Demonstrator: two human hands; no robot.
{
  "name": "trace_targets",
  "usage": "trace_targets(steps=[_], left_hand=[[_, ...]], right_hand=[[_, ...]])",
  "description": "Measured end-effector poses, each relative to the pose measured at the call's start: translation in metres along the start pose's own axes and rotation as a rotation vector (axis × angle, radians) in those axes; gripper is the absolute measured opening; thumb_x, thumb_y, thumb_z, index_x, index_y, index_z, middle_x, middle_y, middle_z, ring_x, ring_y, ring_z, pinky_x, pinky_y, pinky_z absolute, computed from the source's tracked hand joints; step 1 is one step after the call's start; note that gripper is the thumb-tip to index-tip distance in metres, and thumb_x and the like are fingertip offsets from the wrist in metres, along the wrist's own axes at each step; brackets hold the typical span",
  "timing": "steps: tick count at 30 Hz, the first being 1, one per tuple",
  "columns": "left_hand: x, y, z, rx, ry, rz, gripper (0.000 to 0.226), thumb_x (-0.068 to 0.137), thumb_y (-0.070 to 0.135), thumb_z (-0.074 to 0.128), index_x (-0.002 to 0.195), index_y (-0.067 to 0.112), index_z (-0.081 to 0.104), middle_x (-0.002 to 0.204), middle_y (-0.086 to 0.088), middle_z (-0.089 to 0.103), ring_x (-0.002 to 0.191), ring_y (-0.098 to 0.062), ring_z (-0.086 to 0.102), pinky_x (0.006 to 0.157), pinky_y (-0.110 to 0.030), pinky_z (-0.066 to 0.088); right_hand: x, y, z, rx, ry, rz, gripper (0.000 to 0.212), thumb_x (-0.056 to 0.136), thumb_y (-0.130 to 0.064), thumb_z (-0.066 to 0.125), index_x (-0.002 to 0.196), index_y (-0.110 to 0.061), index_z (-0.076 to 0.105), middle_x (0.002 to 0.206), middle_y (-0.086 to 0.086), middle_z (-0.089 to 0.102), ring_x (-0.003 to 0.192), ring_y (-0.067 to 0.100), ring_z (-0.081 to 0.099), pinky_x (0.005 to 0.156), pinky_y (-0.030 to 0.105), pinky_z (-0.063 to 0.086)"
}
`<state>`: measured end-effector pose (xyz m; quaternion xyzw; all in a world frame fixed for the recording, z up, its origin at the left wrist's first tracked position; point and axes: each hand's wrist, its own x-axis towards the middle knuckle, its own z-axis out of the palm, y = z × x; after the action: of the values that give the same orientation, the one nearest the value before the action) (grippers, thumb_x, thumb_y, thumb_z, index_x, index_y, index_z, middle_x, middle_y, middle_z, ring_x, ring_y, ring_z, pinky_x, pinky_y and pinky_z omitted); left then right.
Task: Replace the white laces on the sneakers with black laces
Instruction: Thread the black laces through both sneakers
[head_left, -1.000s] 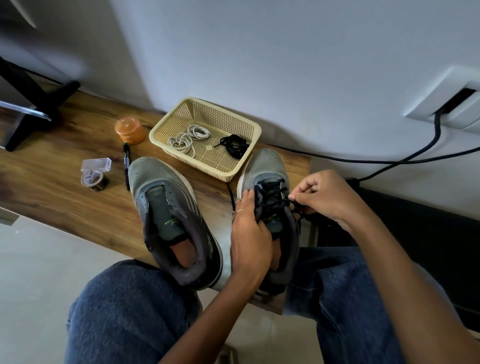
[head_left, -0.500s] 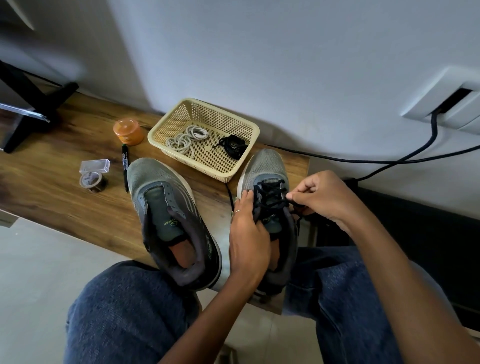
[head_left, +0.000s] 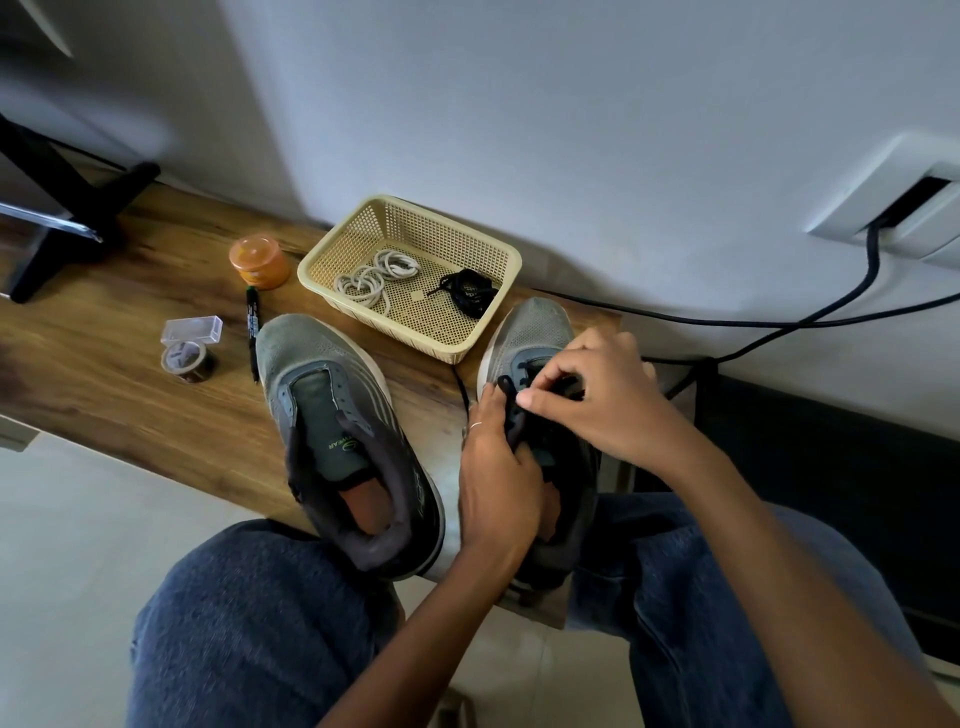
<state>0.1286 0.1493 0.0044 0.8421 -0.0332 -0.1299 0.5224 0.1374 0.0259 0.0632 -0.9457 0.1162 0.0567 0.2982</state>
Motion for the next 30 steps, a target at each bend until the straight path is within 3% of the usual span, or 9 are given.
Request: trace_targets(steps=[3, 4, 7, 9, 11, 17, 24, 27, 30], left_hand=[[0.001, -0.001, 0.000, 0.017, -0.005, 0.008, 0.066, 0.088, -0.011, 0.043, 0.148, 0.014, 0.034, 0.155, 0.000, 0.031, 0.143, -0.008, 0.026, 0.106, -0.001, 0.012], [0.001, -0.002, 0.001, 0.019, -0.001, 0.010, 0.066, 0.088, -0.011, 0.043, 0.148, 0.013, 0.035, 0.156, 0.000, 0.031, 0.143, -0.008, 0.026, 0.104, 0.001, 0.010], [0.002, -0.002, 0.001, 0.008, -0.001, 0.001, 0.064, 0.089, -0.009, 0.044, 0.148, 0.013, 0.036, 0.155, 0.001, 0.032, 0.143, -0.008, 0.026, 0.108, -0.006, 0.012], [0.002, -0.002, 0.000, 0.008, -0.001, -0.005, 0.063, 0.090, -0.008, 0.044, 0.149, 0.013, 0.035, 0.156, 0.002, 0.031, 0.144, -0.008, 0.025, 0.108, -0.007, 0.012], [0.002, -0.002, 0.001, 0.010, 0.002, -0.006, 0.063, 0.090, -0.008, 0.044, 0.149, 0.013, 0.035, 0.156, 0.002, 0.031, 0.144, -0.008, 0.024, 0.109, -0.008, 0.013], [0.002, -0.002, 0.001, 0.011, -0.001, -0.004, 0.063, 0.091, -0.009, 0.043, 0.149, 0.013, 0.034, 0.156, 0.001, 0.030, 0.145, -0.008, 0.023, 0.110, -0.011, 0.013], [0.002, -0.002, 0.002, 0.005, 0.000, -0.009, 0.063, 0.091, -0.008, 0.044, 0.149, 0.014, 0.034, 0.156, 0.002, 0.031, 0.144, -0.007, 0.023, 0.110, -0.010, 0.013], [0.002, -0.002, 0.002, 0.005, -0.008, -0.011, 0.064, 0.091, -0.009, 0.043, 0.150, 0.014, 0.033, 0.157, 0.003, 0.029, 0.145, -0.005, 0.021, 0.109, -0.009, 0.011], [0.003, -0.002, 0.001, 0.009, -0.013, -0.012, 0.065, 0.091, -0.010, 0.043, 0.150, 0.014, 0.032, 0.157, 0.004, 0.029, 0.145, -0.005, 0.021, 0.108, -0.008, 0.011]], right_hand=[[0.002, -0.003, 0.001, -0.046, 0.027, -0.003, 0.014, 0.085, -0.045, 0.064, 0.079, -0.033, 0.064, 0.103, -0.008, 0.052, 0.113, 0.015, 0.034, 0.082, 0.035, 0.020], [0.003, -0.001, -0.001, -0.012, 0.036, 0.008, 0.014, 0.087, -0.042, 0.063, 0.078, -0.031, 0.063, 0.100, -0.009, 0.055, 0.112, 0.015, 0.039, 0.083, 0.035, 0.021], [0.006, 0.012, -0.010, 0.104, 0.112, 0.060, 0.016, 0.090, -0.035, 0.060, 0.077, -0.026, 0.061, 0.085, -0.010, 0.064, 0.093, 0.017, 0.057, 0.091, 0.042, 0.038], [0.006, 0.018, -0.015, 0.182, 0.163, 0.106, 0.017, 0.093, -0.027, 0.057, 0.076, -0.024, 0.057, 0.078, -0.007, 0.067, 0.084, 0.019, 0.062, 0.085, 0.039, 0.047], [0.003, 0.021, -0.018, 0.258, 0.149, 0.105, 0.016, 0.093, -0.022, 0.057, 0.077, -0.022, 0.057, 0.078, -0.003, 0.069, 0.084, 0.021, 0.063, 0.075, 0.027, 0.045], [-0.008, 0.019, -0.028, 0.192, -0.111, -0.016, 0.008, 0.084, -0.018, 0.070, 0.081, -0.026, 0.071, 0.092, -0.008, 0.055, 0.081, 0.004, 0.052, 0.070, 0.018, 0.038], [-0.007, 0.025, -0.027, -0.012, -0.065, -0.011, 0.002, 0.082, -0.025, 0.073, 0.082, -0.026, 0.071, 0.092, -0.014, 0.045, 0.104, 0.014, 0.040, 0.095, 0.039, 0.035], [-0.003, 0.026, -0.022, -0.036, 0.106, -0.026, 0.005, 0.085, -0.022, 0.070, 0.080, -0.023, 0.068, 0.086, -0.015, 0.038, 0.097, 0.012, 0.039, 0.083, 0.030, 0.032], [0.003, 0.019, -0.013, -0.025, 0.204, -0.107, 0.011, 0.086, -0.014, 0.067, 0.078, -0.021, 0.064, 0.076, -0.015, 0.039, 0.071, 0.007, 0.042, 0.065, 0.027, 0.032]])
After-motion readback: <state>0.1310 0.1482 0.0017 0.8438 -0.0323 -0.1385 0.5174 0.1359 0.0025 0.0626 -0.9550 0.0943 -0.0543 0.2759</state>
